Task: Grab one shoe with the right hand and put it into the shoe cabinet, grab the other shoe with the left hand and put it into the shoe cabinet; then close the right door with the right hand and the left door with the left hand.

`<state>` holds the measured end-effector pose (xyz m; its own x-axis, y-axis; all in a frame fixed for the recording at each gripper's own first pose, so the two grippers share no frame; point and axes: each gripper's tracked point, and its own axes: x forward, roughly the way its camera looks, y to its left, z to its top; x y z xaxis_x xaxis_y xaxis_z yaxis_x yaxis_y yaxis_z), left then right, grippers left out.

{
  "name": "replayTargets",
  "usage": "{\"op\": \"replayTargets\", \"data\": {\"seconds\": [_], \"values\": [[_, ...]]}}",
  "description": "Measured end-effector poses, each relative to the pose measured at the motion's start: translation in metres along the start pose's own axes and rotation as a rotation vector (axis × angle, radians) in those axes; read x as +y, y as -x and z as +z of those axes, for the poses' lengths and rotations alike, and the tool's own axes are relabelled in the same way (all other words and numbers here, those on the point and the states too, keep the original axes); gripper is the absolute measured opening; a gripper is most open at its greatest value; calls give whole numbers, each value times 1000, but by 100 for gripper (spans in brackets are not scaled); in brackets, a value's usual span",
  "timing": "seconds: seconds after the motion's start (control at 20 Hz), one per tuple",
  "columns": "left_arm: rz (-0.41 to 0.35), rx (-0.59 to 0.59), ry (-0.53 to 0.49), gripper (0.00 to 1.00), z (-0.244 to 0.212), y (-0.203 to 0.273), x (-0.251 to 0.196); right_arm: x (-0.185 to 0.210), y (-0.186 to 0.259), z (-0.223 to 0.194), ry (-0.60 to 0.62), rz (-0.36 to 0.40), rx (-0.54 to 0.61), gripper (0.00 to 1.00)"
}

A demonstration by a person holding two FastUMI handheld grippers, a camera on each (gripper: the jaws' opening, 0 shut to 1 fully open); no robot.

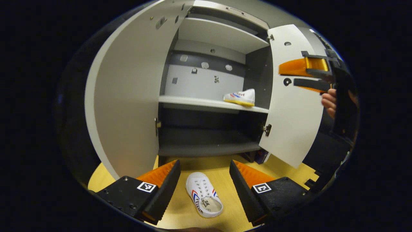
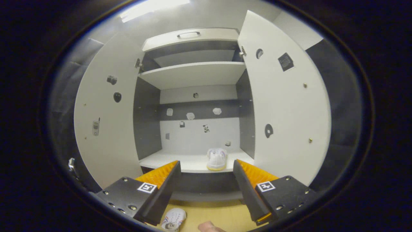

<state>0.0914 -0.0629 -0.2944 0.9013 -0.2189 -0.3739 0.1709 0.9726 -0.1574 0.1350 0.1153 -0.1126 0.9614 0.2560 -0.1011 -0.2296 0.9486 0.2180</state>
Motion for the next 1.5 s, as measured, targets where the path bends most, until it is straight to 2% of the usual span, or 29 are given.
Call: {"op": "replayTargets", "data": {"seconds": [0.2, 0.5, 0.65, 0.75, 0.85, 0.9, 0.95, 1.05, 1.1, 1.2, 1.25, 1.3, 1.35, 1.5], "values": [[-2, 156, 3, 94, -65, -31, 9, -3, 43, -7, -27, -20, -33, 97], [14, 374, 22, 94, -146, -56, 18, 17, 100, -18, 28, -6, -111, 98], [77, 375, -4, 93, -158, -61, 32, 29, 110, -28, 25, 13, -123, 97], [171, 421, -63, 93, -171, -59, 54, 32, 115, -31, 32, 13, -138, 97], [184, 423, -4, 95, -171, -62, 49, 37, 118, -34, 32, 25, -145, 97], [188, 421, 6, 91, -172, -60, 49, 36, 118, -36, 25, 28, -143, 98], [190, 393, -14, 93, -169, -62, 52, 36, 118, -39, 22, 30, -136, 98], [138, 402, -24, 92, -172, -67, 37, 33, 119, -43, 30, 27, -124, 97], [99, 403, -15, 71, -171, -69, 25, 32, 120, -44, 36, 25, -122, 98], [118, 391, -34, 30, -172, -70, 29, 33, 124, -45, 40, 39, -118, 97], [108, 385, -39, 25, -170, -70, 29, 35, 126, -43, 37, 47, -123, 98], [89, 393, -40, 7, -171, -66, 28, 33, 128, -41, 33, 48, -131, 98], [88, 386, -41, 1, -168, -65, 29, 32, 130, -37, 37, 48, -141, 98], [155, 380, -110, 1, -155, -55, 32, 27, 141, -29, 30, 36, -173, 97]]}}
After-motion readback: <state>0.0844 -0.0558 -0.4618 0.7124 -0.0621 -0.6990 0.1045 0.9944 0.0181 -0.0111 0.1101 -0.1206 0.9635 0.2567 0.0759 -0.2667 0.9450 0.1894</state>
